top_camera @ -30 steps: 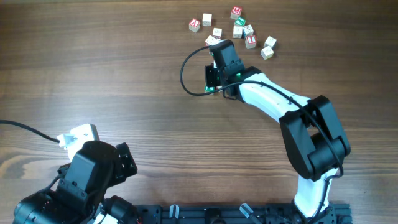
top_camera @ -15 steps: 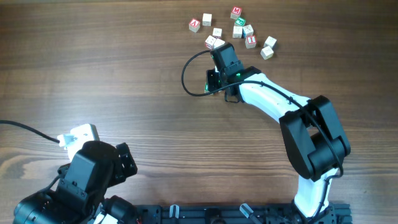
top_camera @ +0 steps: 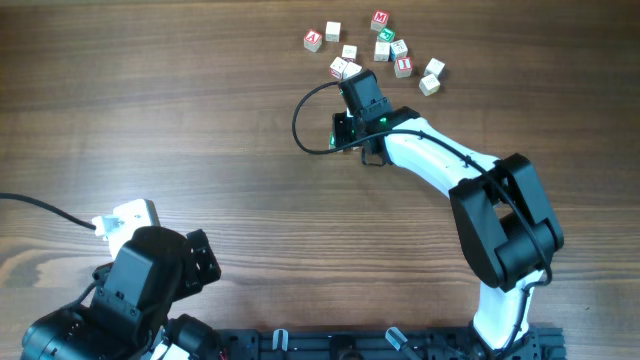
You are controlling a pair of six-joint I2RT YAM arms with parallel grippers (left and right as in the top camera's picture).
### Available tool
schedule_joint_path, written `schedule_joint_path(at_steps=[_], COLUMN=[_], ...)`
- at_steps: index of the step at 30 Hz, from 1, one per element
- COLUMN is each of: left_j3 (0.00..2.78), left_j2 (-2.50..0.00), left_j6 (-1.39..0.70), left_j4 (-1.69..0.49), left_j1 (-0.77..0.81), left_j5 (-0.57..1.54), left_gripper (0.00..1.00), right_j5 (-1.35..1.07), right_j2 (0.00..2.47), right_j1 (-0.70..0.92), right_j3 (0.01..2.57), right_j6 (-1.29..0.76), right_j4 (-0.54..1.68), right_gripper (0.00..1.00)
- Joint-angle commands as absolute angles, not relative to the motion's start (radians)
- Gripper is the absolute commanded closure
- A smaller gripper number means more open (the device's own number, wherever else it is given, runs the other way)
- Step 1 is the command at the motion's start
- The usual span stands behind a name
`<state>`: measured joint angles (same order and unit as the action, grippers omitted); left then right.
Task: Form a circle
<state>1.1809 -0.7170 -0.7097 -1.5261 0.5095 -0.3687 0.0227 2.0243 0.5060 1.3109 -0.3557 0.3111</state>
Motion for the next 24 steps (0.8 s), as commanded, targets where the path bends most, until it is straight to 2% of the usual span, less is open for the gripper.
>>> schedule_joint_path(at_steps=[1,7,13,24], left_j3=[1.177,1.177,1.177,1.177], left_j2=[-0.719,-0.719,-0.719,-0.719], left_j6=[-0.723,-0.723,-0.723,-0.723], left_j4=[-1.527,-1.527,-1.527,-1.527], left_j1=[0.508,0.508,0.508,0.508], left_j5=[-0.368,-0.368,-0.368,-0.368], left_gripper=[0.00,0.00,0.00,0.00], right_j5=[0.022,0.186,0.184,0.133], right_j2=[2.020,1.964,1.958,1.990], right_j1=[0.508,0.490,0.477,0.477], right_j3=[1.331,1.332,1.327,1.293], right_j6=[-0.366,-0.437,-0.500,-0.496], right_j4=[0.299,0.260,0.361,0.343], right_gripper=[0.96,0.95,0.95,0.95])
